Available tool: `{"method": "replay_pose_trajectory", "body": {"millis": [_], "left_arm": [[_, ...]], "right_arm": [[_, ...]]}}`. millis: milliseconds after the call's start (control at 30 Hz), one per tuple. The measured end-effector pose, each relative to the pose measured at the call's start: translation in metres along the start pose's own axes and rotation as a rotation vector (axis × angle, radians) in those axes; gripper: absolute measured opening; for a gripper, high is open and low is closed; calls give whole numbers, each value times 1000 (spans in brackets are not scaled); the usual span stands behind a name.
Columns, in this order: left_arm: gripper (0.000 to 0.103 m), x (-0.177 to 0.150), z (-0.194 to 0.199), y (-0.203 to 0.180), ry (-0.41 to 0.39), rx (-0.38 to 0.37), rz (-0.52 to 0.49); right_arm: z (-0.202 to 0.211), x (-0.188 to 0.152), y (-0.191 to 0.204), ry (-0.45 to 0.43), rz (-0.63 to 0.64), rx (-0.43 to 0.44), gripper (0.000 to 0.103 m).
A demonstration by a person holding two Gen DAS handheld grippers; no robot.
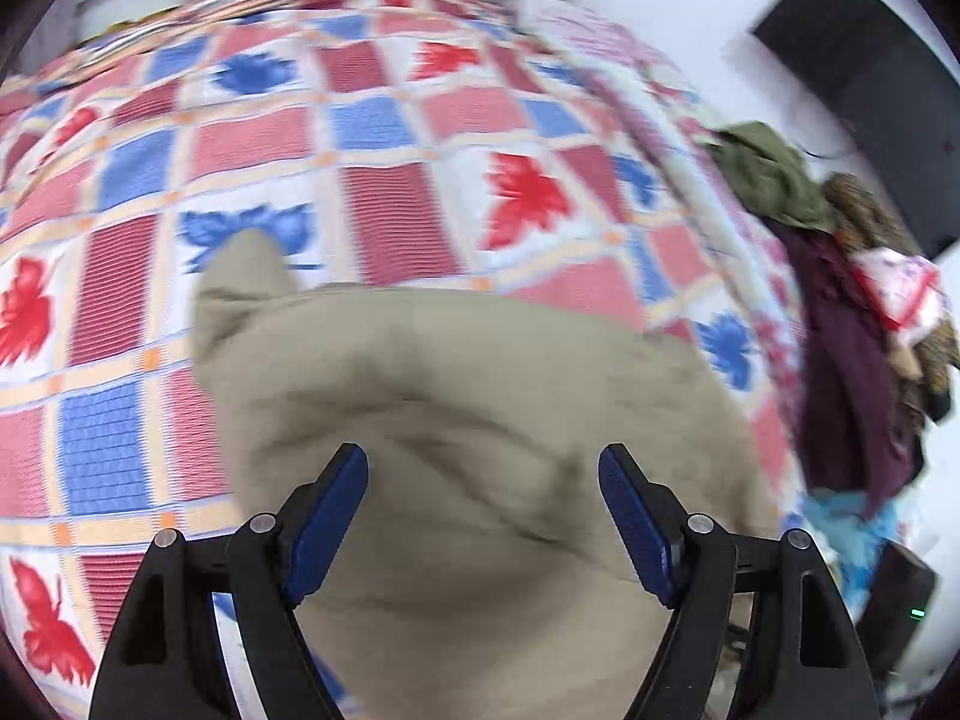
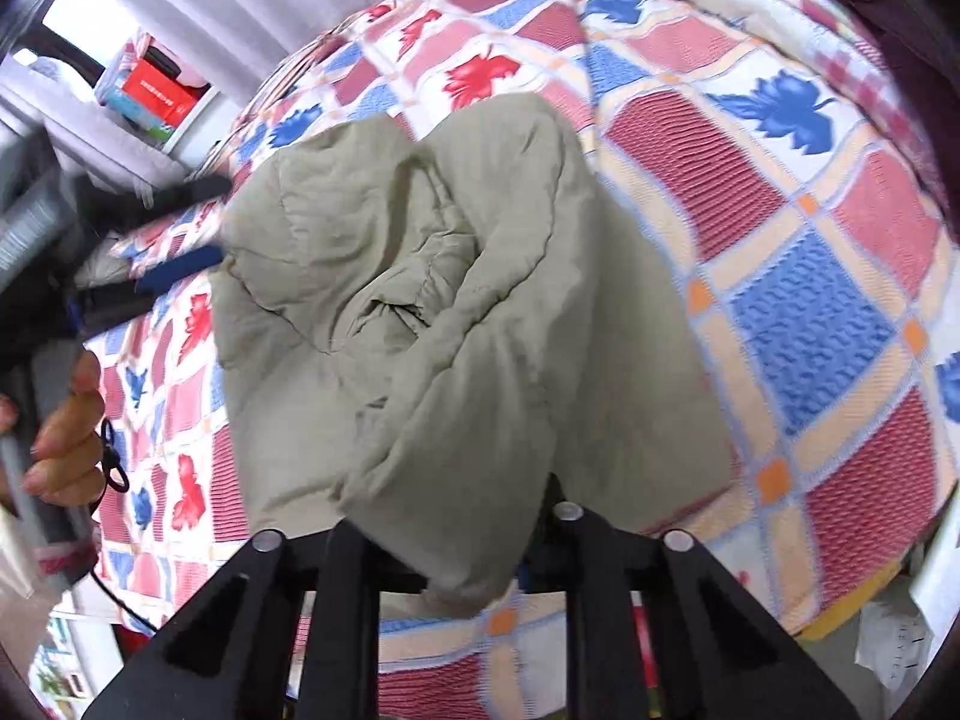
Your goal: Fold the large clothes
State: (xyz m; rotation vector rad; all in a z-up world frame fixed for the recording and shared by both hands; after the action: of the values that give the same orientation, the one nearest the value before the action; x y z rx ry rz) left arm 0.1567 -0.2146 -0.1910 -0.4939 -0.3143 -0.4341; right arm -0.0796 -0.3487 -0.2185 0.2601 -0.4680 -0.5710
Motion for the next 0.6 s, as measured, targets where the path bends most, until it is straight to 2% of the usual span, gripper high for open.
{"method": "replay_pose_trajectory", "body": {"millis": [33, 133, 267, 400, 533, 600], "left_arm": [[80, 0, -5, 9, -11, 26, 1], [80, -2, -23, 12, -17, 40, -14], [80, -2, -48, -19, -17, 11, -61], [80, -1, -72, -55, 16, -3, -130], [80, -6, -87, -73, 39, 41, -175], [80, -8, -90, -74, 45, 64, -181]], "right_arm": [[0, 3, -3, -5, -1, -2, 16], [-4, 0, -7, 0, 2, -14, 15], [-12, -5, -21, 10, -13, -53, 15], [-16, -10, -48, 29, -79, -62, 15], [-28, -21, -75, 84, -145, -54, 16], [-28, -22, -85, 115, -183, -13, 17]]}}
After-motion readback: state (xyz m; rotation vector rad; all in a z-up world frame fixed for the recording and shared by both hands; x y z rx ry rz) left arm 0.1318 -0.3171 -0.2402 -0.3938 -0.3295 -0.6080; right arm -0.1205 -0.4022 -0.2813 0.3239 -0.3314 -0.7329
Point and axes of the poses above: each gripper's, at about its wrist camera, not at the fingertips, and z roughly against the way its jaws point, y to its left, x to its top, the point moved 3 cm from there along -z, roughly the way its jaws point, and after that the axes turned 3 degrees about -x, right-handed, at the moved point
